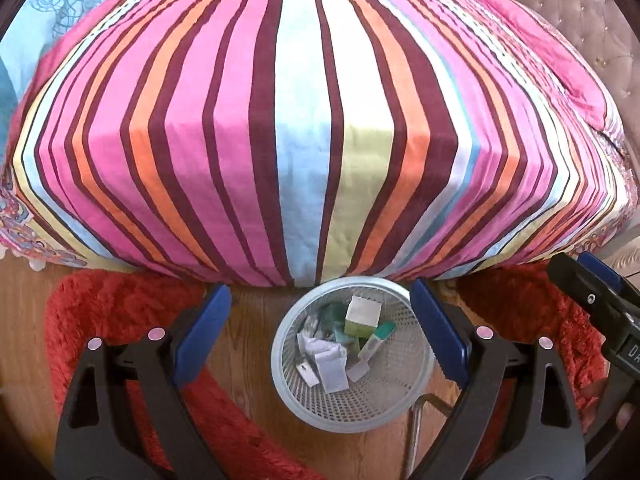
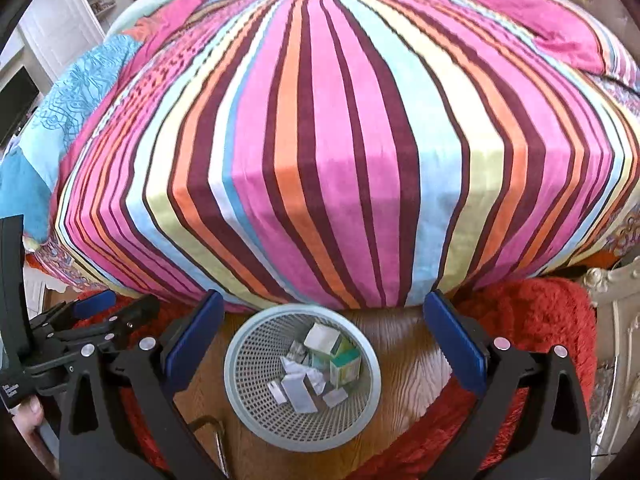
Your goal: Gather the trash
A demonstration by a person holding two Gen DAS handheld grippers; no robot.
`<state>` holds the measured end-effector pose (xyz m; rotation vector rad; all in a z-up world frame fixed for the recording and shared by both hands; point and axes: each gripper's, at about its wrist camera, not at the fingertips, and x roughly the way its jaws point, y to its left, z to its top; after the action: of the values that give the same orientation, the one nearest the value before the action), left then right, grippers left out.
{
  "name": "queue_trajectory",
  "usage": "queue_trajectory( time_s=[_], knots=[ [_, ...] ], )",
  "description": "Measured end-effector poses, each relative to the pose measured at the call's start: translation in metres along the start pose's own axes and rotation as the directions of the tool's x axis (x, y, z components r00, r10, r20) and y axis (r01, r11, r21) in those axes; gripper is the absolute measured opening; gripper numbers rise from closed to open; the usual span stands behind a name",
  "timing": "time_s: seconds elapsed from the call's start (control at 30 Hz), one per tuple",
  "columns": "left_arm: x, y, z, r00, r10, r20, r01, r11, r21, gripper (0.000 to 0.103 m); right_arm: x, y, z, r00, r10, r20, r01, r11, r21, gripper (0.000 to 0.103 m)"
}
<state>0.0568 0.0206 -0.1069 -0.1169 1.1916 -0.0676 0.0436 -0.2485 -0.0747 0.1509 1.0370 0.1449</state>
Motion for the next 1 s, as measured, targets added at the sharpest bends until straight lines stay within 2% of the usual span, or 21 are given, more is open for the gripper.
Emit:
queue_trajectory(
  time_s=[0.53, 1.0],
  knots=[
    [-0.016, -0.012, 0.016, 0.997, -0.004, 0.076, 0.001, 0.999, 0.038, 0.089, -0.016, 0.001, 0.012, 0.994, -0.027, 0.107, 0.028, 1.000, -0.014, 0.096],
    [-0.036, -0.021, 0.045, 0.986, 0.001, 0.167, -0.014, 0.997, 0.074, 0.089, -0.028, 0.006, 0.036, 0.986, 0.003, 0.169, 0.002, 1.000, -0.029, 0.096]
  ],
)
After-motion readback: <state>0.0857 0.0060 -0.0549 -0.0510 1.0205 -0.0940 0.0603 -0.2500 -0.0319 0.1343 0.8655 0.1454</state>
